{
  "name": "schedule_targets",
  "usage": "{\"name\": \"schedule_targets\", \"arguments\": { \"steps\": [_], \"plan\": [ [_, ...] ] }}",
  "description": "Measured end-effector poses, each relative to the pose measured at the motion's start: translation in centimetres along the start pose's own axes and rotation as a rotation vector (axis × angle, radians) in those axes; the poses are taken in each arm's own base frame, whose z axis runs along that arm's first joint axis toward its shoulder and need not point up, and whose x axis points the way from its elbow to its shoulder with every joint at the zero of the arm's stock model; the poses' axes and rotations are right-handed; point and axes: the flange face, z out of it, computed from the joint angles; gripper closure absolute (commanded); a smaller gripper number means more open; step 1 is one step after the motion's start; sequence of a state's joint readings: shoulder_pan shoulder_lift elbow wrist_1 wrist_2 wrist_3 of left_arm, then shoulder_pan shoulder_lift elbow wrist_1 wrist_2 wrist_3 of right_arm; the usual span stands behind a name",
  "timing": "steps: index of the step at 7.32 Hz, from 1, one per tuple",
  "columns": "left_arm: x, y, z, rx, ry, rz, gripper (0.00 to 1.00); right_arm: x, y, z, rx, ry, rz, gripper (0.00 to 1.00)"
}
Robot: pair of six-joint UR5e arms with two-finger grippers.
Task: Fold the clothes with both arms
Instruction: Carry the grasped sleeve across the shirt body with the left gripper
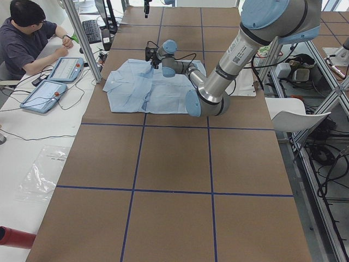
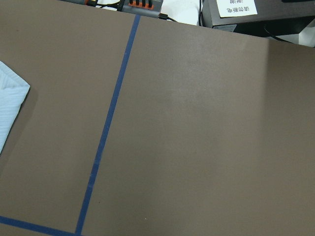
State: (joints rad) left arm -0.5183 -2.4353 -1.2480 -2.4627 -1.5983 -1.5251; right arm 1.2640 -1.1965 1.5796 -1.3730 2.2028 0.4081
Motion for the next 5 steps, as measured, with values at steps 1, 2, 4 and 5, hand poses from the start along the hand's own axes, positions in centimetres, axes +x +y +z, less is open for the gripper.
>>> {"name": "schedule_targets", "arguments": {
  "steps": [1,2,4,5],
  "plan": [
    [1.1,3.1,0.6,-0.015,0.010,0.017,0.00,0.1,0.1,0.1,0.000,0.000,0.000,0.00],
    [1.7,4.5,0.7,-0.022,0.015,0.060,0.00,0.2,0.1,0.2,0.000,0.000,0.000,0.00],
    [1.1,4.8,1.0,-0.032,-0.021,0.229,0.00,0.3,0.4,0.3,0.000,-0.001,0.000,0.00],
    [1.2,3.8,0.5,-0.024,-0.026,0.303,0.00,0.5,0.7,0.4,-0.002,0.000,0.001,0.00]
  ]
}}
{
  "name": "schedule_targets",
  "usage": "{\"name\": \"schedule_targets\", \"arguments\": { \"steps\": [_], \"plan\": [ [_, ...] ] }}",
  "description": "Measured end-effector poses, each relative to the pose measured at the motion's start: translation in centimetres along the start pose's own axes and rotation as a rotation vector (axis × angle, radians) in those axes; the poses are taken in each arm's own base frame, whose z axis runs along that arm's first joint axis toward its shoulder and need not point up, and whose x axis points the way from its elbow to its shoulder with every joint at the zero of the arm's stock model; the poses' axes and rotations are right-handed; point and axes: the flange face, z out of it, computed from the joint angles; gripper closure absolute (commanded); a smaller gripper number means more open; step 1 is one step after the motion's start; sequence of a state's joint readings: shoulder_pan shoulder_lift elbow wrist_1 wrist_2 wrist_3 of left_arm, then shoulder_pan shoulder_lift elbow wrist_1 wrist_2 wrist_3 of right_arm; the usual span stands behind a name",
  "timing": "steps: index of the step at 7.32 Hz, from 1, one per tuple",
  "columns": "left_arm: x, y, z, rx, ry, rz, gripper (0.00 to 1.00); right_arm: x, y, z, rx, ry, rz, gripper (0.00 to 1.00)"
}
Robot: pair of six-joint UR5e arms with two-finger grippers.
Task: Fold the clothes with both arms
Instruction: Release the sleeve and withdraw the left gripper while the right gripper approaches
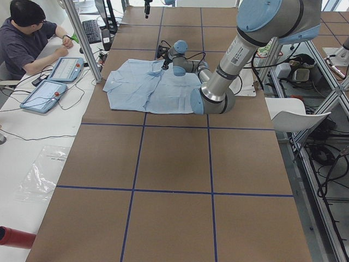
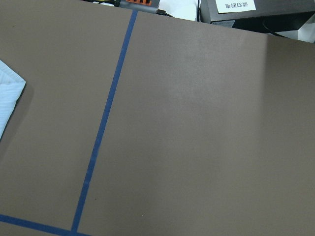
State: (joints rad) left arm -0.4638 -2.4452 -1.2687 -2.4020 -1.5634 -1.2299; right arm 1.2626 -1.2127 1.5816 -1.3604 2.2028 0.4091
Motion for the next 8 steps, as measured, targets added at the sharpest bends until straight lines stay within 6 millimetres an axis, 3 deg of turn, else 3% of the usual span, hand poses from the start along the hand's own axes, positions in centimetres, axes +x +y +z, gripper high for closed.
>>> {"name": "schedule_targets", "arguments": {
  "steps": [2,4,5,6,8],
  "plan": [
    [-1.5,-3.0,-3.5,0.067,0.096,0.066,0.00,0.5,0.6,0.2,-0.004,0.002,0.071,0.00],
    [-3.3,-4.8,-6.2,0.080,0.163,0.181,0.00,1.0,2.4,0.3,0.025,-0.015,0.192,0.00],
    [-5.6,-5.6,-7.7,0.062,0.168,0.278,0.00,1.0,3.8,0.2,0.051,-0.035,0.238,0.00],
    [-9.0,-6.2,-10.1,0.041,0.169,0.342,0.00,-0.3,5.0,0.2,0.066,-0.057,0.266,0.00],
    [-16.4,-5.6,-15.9,0.021,0.125,0.367,0.00,-7.6,7.1,1.7,0.079,-0.074,0.259,0.00]
  ]
}}
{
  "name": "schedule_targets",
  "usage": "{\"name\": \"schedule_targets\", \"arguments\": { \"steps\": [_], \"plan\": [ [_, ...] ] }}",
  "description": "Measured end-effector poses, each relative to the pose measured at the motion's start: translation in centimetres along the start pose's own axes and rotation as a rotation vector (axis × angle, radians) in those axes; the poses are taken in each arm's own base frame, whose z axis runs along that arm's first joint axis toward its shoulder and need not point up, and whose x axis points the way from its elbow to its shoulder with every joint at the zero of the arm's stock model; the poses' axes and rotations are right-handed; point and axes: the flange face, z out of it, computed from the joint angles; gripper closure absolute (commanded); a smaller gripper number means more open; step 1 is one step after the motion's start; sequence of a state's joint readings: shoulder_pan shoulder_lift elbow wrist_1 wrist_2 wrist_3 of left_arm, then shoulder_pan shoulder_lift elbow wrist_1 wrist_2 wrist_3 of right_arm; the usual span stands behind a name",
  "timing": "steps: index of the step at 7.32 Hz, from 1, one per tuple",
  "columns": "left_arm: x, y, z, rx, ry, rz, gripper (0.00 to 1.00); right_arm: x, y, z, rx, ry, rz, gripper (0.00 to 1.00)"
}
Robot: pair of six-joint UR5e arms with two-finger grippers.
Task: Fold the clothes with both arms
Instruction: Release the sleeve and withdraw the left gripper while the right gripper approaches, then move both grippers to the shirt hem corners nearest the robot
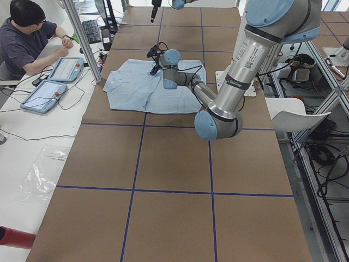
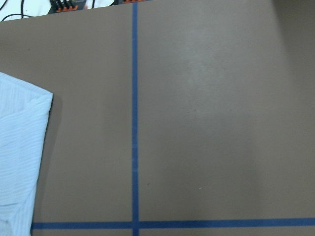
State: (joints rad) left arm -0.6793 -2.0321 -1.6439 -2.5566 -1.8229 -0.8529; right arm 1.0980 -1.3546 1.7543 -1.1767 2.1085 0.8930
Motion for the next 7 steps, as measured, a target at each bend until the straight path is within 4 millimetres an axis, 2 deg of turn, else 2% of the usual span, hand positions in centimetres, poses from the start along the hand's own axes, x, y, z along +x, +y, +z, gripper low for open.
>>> {"name": "schedule_targets", "arguments": {
  "steps": [2,3,4,5,7],
  "plan": [
    [-5.5,3.1,-3.5,-0.097,-0.155,-0.048,0.00,-7.8,5.6,1.2,-0.007,-0.043,-0.053,0.00],
    [-6.8,4.5,-4.3,-0.149,-0.217,-0.084,0.00,-10.8,8.9,1.5,-0.014,-0.054,-0.073,0.01],
    [-7.2,6.5,-5.0,-0.190,-0.254,-0.141,0.00,-12.7,12.5,1.6,-0.020,-0.046,-0.080,0.01],
    [-6.9,9.1,-5.3,-0.226,-0.274,-0.200,0.00,-13.1,15.9,1.2,-0.027,-0.032,-0.078,0.01],
    [-4.4,13.6,-4.4,-0.265,-0.285,-0.261,0.00,-11.5,21.6,0.7,-0.033,0.017,-0.015,0.01]
  ]
}}
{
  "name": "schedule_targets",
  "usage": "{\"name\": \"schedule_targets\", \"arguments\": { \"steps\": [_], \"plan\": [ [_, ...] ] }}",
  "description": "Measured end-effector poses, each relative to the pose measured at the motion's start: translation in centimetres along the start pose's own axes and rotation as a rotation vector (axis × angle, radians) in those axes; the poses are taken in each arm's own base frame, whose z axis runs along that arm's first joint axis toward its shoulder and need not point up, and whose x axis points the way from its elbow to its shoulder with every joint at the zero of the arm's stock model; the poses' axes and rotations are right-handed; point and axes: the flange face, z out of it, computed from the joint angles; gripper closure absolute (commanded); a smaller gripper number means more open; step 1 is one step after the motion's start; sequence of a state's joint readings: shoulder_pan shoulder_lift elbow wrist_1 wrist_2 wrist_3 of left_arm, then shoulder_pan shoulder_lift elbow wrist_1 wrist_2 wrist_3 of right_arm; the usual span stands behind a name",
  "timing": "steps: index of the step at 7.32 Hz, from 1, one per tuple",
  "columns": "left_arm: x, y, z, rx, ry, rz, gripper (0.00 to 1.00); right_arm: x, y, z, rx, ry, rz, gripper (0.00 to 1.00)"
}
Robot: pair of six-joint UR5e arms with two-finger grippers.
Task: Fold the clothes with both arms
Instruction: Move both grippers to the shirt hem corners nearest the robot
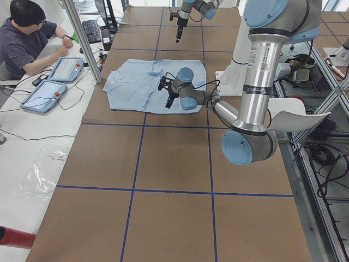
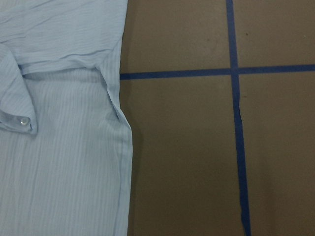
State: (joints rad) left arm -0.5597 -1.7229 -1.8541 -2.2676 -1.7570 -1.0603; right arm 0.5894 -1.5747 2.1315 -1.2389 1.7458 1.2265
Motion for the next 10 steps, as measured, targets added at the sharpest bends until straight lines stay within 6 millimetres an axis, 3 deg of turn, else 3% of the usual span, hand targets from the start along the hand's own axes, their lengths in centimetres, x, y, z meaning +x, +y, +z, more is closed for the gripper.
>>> {"name": "schedule_targets", "arguments": {
  "steps": [2,3,5,7,10],
  "plan": [
    [3.2,5.7,1.8,-0.039,-0.014,-0.067,0.03,0.6,5.2,1.1,0.018,0.014,0.058,0.00],
    [5.1,8.0,1.5,-0.069,-0.040,-0.099,0.07,0.6,7.0,1.3,0.023,0.010,0.072,0.00],
    [8.2,11.9,0.1,-0.148,-0.133,-0.157,0.19,0.3,8.4,1.3,0.023,0.000,0.078,0.00],
    [8.5,13.8,0.7,-0.174,-0.184,-0.167,0.24,0.0,8.6,0.8,0.026,-0.012,0.079,0.00],
    [7.6,14.0,2.1,-0.175,-0.215,-0.163,0.25,-0.3,8.5,0.5,0.032,-0.020,0.078,0.00]
  ]
}}
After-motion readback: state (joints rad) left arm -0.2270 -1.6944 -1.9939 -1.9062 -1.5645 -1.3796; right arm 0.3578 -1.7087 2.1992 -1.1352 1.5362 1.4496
